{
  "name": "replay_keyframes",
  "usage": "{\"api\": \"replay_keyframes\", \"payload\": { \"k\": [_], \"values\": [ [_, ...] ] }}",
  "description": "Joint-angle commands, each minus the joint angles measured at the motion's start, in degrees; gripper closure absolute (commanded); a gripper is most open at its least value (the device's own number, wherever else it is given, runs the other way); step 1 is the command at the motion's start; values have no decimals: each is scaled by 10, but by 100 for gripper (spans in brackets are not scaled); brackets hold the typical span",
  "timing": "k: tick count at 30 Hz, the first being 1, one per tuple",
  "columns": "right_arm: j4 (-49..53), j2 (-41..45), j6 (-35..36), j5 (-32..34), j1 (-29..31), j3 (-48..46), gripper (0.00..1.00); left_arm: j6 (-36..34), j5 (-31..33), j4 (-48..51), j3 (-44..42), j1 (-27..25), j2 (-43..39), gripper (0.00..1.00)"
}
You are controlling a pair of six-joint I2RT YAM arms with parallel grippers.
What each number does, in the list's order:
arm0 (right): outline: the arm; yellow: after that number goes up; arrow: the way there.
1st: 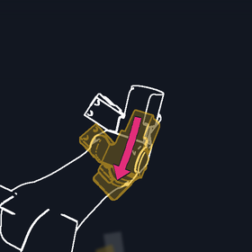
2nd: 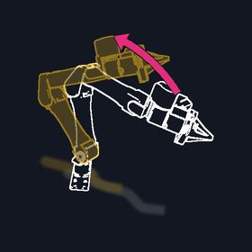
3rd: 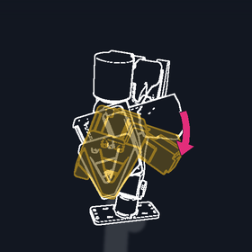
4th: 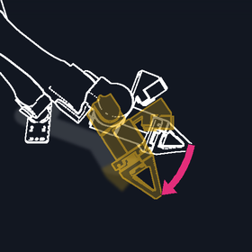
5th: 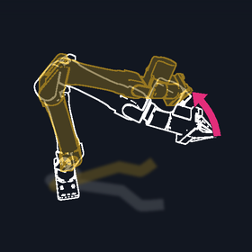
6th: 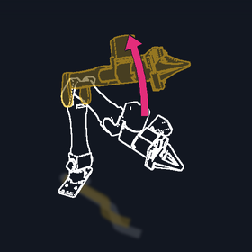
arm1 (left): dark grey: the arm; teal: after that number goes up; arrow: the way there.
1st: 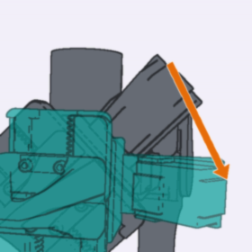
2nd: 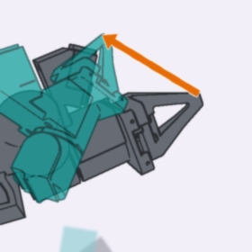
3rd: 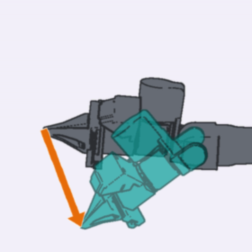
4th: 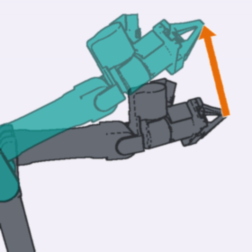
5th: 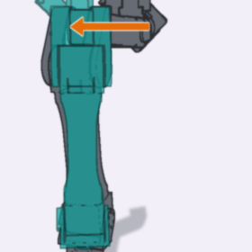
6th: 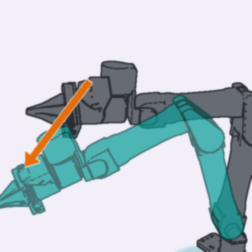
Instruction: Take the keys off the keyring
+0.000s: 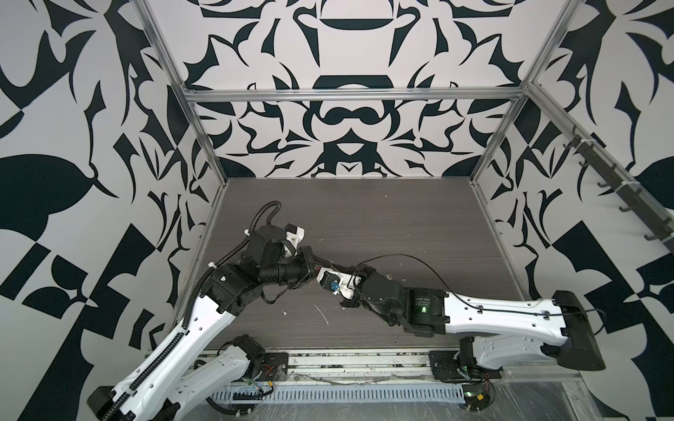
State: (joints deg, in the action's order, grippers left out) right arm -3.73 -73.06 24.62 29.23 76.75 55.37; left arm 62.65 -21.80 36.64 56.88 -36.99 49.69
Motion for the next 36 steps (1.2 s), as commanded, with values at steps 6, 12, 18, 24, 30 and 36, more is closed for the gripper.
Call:
{"api": "replay_keyframes", "payload": {
  "k": [6,12,18,24,30,36],
  "values": [
    [-27,-6,11,18,2,27,82,23,-30,-28,-16,7,-17,100],
    [-26,-8,15,26,3,27,88,31,-39,-34,-19,11,-21,100],
    [-27,-11,17,30,3,27,100,43,-48,-51,-29,13,-24,100],
    [-32,-7,10,31,2,26,100,48,-46,-59,-31,15,-32,97],
    [-35,2,-8,25,2,18,100,39,-31,-60,-28,18,-47,76],
    [-29,27,-36,7,-11,4,100,11,-10,-76,-22,22,-58,68]
  ]
}}
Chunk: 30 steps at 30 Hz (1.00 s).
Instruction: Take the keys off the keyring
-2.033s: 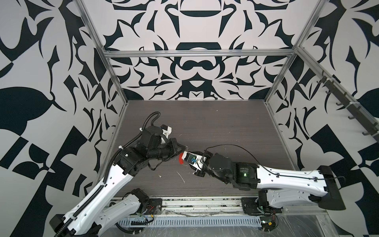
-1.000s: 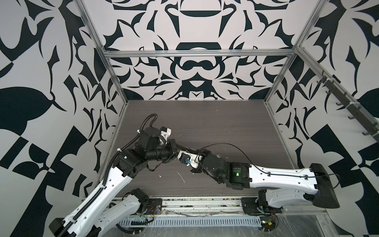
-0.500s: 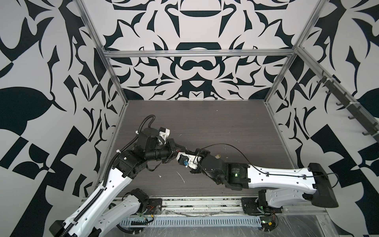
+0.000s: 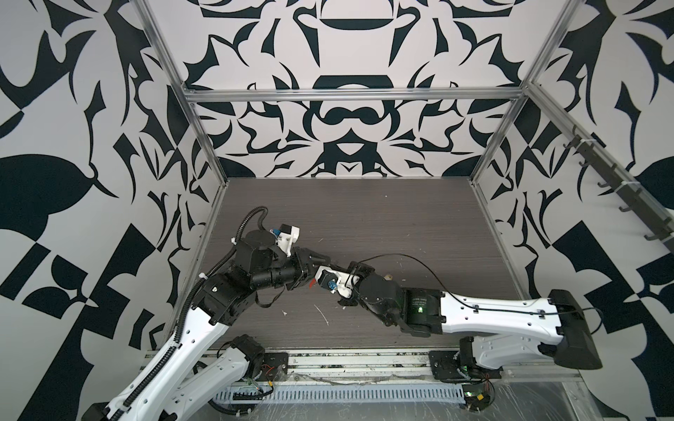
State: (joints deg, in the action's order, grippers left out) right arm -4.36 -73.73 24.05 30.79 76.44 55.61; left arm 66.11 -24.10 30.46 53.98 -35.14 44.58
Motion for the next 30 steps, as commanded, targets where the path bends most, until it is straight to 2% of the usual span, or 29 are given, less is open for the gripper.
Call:
{"api": "replay_keyframes", "payload": {
  "k": [1,3,5,9,14,19,22,25,30],
  "values": [
    [-20,41,-40,-18,-14,-2,100,-39,23,-9,13,3,-8,67],
    [-7,55,-62,-52,-31,-6,100,-77,40,-10,20,3,-13,67],
    [15,71,-102,-117,-61,-6,100,-125,59,-21,21,3,-24,68],
    [49,103,-188,-287,-139,-3,100,-197,89,-66,-12,3,-59,66],
    [92,119,-269,-512,-248,14,100,-260,56,-175,-79,3,-103,65],
    [117,112,-314,-672,-314,26,100,-284,-5,-274,-125,3,-110,62],
    [140,99,-320,-736,-320,40,100,-289,-49,-319,-136,3,-90,62],
    [148,95,-323,-772,-321,42,100,-283,-89,-372,-148,3,-68,63],
    [147,101,-331,-803,-321,38,100,-280,-146,-396,-144,3,-36,65]
  ]
}}
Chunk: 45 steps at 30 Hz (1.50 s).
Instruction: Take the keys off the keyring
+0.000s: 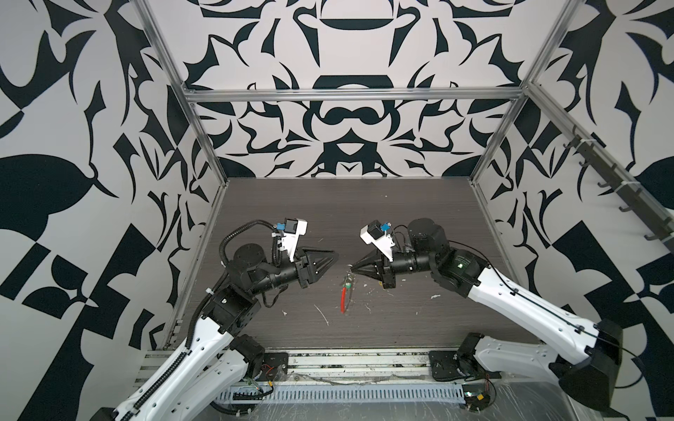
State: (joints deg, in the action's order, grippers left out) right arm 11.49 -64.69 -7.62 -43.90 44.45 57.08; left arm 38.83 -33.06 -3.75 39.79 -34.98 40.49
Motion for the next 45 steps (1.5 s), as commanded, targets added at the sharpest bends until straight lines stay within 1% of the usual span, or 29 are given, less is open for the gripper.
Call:
{"api": "replay_keyframes", "payload": {
  "k": [1,6,9,12,15,19,23,27,30,31,33,37,42,45],
  "values": [
    [-13,13,-16,-59,-1,22,100,-4,-68,-58,-2,2,9,66],
    [-28,22,-26,-60,-1,17,100,7,-106,-60,-6,-2,19,67],
    [-39,22,-33,-64,-1,17,100,2,-118,-50,-7,-10,23,65],
    [-48,23,-37,-63,-1,16,100,-9,-122,-30,-2,-20,31,65],
    [-51,27,-39,-60,-1,16,100,-22,-122,-11,5,-33,38,68],
    [-51,31,-41,-54,-1,17,100,-49,-106,26,16,-54,42,70],
    [-52,36,-42,-37,-3,16,100,-59,-98,38,20,-67,39,76],
    [-61,44,-47,-38,-5,13,100,-70,-74,64,21,-68,32,76],
    [-60,45,-48,-46,-6,14,100,-75,-44,75,20,-68,18,71],
    [-59,45,-48,-46,-5,14,100,-75,-40,74,19,-68,14,71],
    [-60,44,-49,-48,-5,11,100,-75,-43,69,22,-68,12,75],
    [-59,43,-50,-52,-6,11,100,-72,-50,54,25,-68,17,75],
    [-45,41,-44,-55,-6,13,100,-92,-21,79,42,-68,16,75],
    [-32,38,-39,-55,-6,16,100,-100,-24,89,53,-68,25,79]
  ]
}}
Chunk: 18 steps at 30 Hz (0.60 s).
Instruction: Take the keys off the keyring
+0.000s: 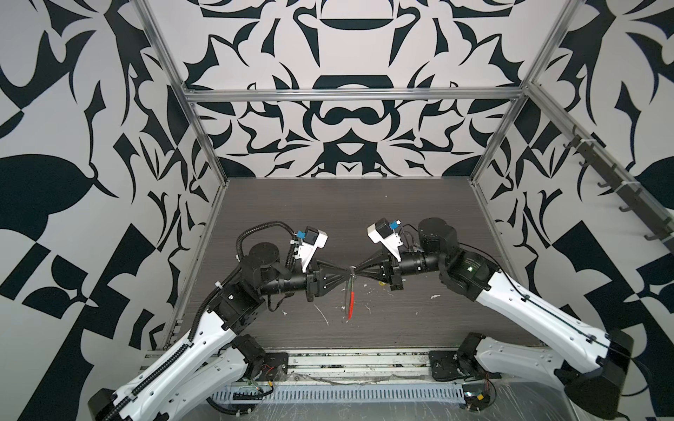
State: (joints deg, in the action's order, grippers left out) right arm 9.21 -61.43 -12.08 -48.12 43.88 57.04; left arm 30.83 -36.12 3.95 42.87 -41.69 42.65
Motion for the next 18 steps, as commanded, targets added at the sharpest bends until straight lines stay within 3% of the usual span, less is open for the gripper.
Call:
{"api": "replay_keyframes", "payload": {
  "k": [1,9,15,18],
  "values": [
    [-6,5,7,-12,0,16,100,-23,5,13,25,-1,6,81],
    [0,-1,6,-10,0,22,100,-20,-18,9,38,-1,31,87],
    [5,-10,4,-8,0,25,100,-22,-18,8,44,-1,35,98],
    [3,-11,-1,-7,0,26,100,-21,-14,4,45,-1,34,98]
  ]
}}
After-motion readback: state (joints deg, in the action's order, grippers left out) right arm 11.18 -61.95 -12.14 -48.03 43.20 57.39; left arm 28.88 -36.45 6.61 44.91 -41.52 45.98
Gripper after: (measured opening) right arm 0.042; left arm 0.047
